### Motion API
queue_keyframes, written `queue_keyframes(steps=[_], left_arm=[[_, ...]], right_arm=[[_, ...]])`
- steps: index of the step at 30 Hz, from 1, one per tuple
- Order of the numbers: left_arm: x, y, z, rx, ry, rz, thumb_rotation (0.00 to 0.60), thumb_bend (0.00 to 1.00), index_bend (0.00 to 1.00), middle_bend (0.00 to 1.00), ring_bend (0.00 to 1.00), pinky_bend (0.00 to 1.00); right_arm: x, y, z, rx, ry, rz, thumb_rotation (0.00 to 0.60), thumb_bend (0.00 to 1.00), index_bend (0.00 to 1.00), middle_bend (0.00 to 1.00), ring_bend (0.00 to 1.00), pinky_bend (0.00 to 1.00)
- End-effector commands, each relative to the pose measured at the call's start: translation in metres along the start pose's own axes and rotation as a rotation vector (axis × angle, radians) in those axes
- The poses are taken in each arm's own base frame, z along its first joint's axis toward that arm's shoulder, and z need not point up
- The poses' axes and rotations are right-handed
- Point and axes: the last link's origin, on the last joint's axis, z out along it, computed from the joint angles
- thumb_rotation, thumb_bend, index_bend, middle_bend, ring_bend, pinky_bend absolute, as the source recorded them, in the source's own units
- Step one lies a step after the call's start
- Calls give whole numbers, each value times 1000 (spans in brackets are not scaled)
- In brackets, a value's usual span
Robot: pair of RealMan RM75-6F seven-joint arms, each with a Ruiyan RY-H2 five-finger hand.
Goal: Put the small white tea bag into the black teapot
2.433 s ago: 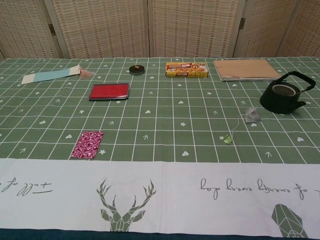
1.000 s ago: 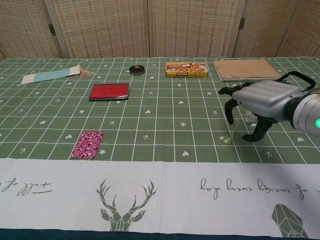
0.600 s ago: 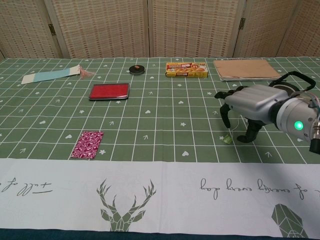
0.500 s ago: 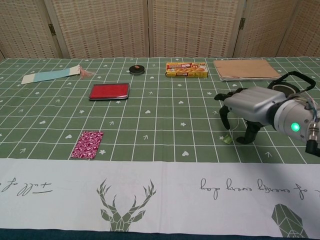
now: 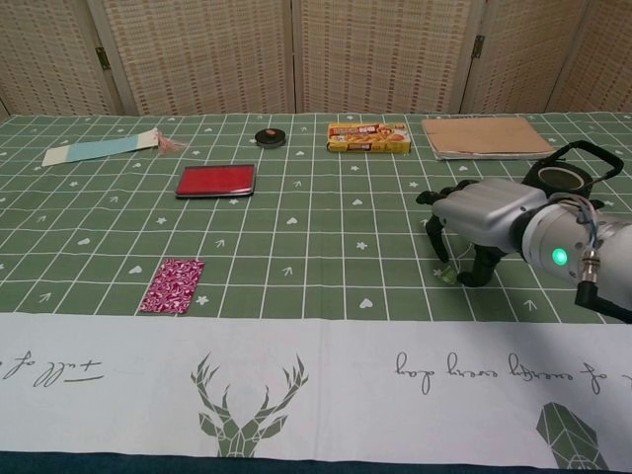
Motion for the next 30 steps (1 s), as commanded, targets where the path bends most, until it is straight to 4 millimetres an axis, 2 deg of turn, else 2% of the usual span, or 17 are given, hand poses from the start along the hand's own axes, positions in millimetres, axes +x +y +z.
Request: queue_keyframes(steps=[1, 30], left_arm=[[0, 0, 0, -1, 0, 0, 600, 357, 0, 80, 98, 13], [3, -1, -2, -33, 18, -21, 600, 374, 0, 80, 92, 13]], right_arm=[[-1, -2, 1, 1, -3, -5, 600, 365, 466, 0, 0, 0], [-4, -8, 8, -18, -10, -50, 600, 425, 579, 0, 0, 0]])
